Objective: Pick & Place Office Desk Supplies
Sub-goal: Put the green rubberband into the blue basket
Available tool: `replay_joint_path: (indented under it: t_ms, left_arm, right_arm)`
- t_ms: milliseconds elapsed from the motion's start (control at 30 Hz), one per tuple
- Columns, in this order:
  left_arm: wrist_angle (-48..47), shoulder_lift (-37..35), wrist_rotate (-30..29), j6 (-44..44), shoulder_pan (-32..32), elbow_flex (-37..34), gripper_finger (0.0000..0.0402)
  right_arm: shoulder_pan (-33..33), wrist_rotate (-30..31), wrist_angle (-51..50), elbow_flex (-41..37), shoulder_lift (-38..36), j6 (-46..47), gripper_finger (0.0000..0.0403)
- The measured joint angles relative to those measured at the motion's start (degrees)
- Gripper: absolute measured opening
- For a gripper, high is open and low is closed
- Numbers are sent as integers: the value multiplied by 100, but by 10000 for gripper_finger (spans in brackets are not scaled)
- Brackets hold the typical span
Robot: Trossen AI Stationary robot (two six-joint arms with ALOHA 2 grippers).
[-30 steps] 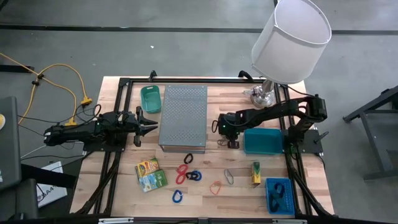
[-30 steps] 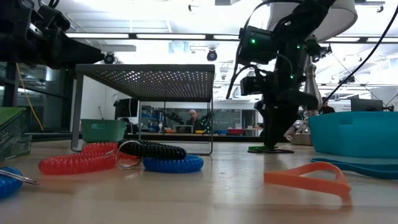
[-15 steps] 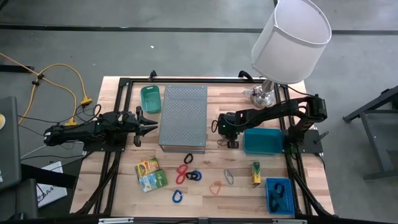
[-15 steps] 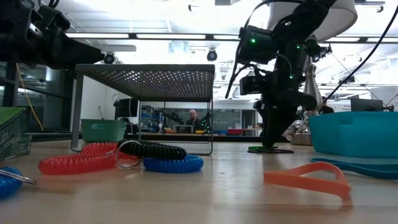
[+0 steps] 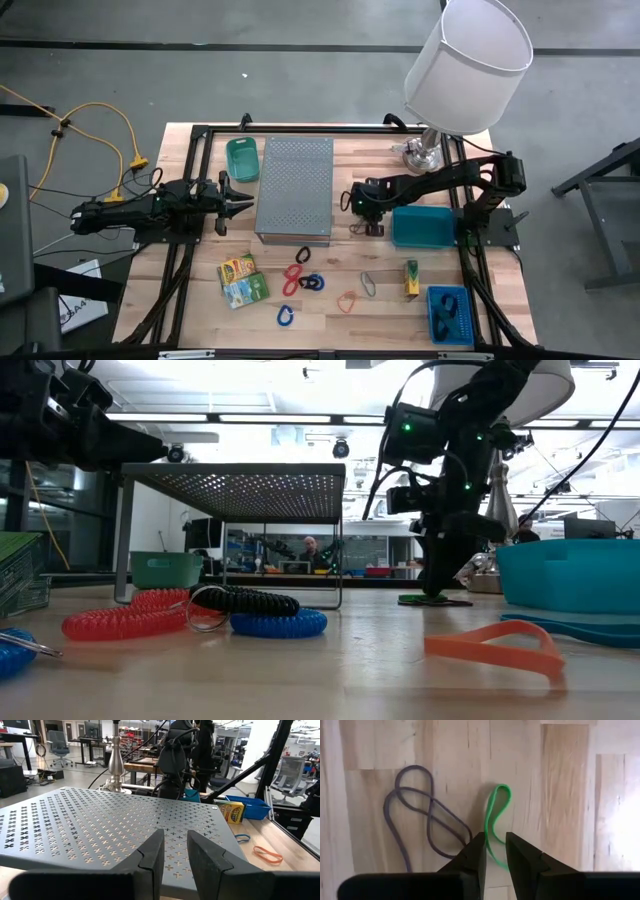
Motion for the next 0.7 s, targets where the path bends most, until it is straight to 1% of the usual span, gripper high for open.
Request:
replay_joint_path:
  t_ms: [700]
  left_arm:
    - [0, 1, -1, 0, 1, 0, 79]
  right_arm:
    - [-16, 95, 43, 2, 2, -131, 63]
